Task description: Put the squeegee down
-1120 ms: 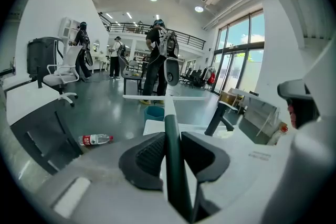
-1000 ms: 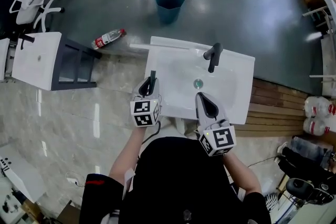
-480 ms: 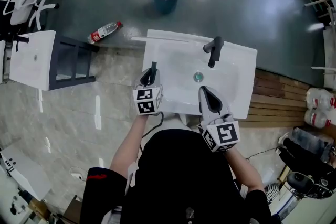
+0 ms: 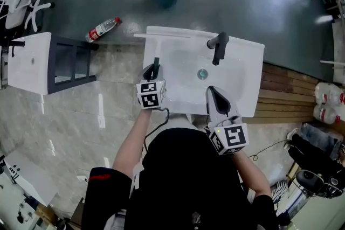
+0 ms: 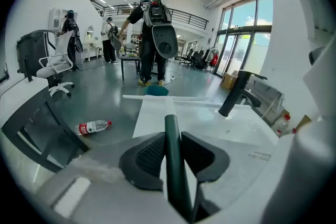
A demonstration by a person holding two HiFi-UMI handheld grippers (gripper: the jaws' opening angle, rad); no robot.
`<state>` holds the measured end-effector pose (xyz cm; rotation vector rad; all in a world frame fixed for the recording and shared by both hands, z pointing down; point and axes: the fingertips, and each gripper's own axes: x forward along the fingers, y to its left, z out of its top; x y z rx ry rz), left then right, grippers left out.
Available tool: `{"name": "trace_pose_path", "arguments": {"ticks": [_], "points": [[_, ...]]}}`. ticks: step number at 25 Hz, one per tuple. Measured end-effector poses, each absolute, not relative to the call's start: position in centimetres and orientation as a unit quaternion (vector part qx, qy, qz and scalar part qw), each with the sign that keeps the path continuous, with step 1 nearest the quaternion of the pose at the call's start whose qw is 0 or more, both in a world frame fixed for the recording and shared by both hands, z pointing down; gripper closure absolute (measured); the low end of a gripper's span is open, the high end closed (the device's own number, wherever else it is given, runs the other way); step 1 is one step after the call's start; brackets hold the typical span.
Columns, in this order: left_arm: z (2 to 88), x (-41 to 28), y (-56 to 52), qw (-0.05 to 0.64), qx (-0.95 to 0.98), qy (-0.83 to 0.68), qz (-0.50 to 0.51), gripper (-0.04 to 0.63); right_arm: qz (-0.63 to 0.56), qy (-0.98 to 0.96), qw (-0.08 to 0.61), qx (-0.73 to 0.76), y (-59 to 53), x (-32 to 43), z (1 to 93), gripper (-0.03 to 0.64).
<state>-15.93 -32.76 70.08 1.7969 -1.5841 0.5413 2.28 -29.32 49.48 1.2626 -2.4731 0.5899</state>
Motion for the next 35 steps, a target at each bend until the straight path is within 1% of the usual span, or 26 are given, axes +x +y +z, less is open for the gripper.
{"name": "trace_pose_path", "arguments": {"ticks": [14, 35], "points": [[72.3, -15.9, -33.3, 0.340, 0.683, -0.598, 0.245, 0.488, 0.212, -0.846, 0.150, 0.465, -29.5, 3.9, 49.8, 0.615], [73.8, -15.7, -33.5, 0.356, 0.673, -0.591, 0.266, 0.488, 0.211, -0.841, 0.152, 0.475, -28.1, 4.6, 50.0, 0.615]]}}
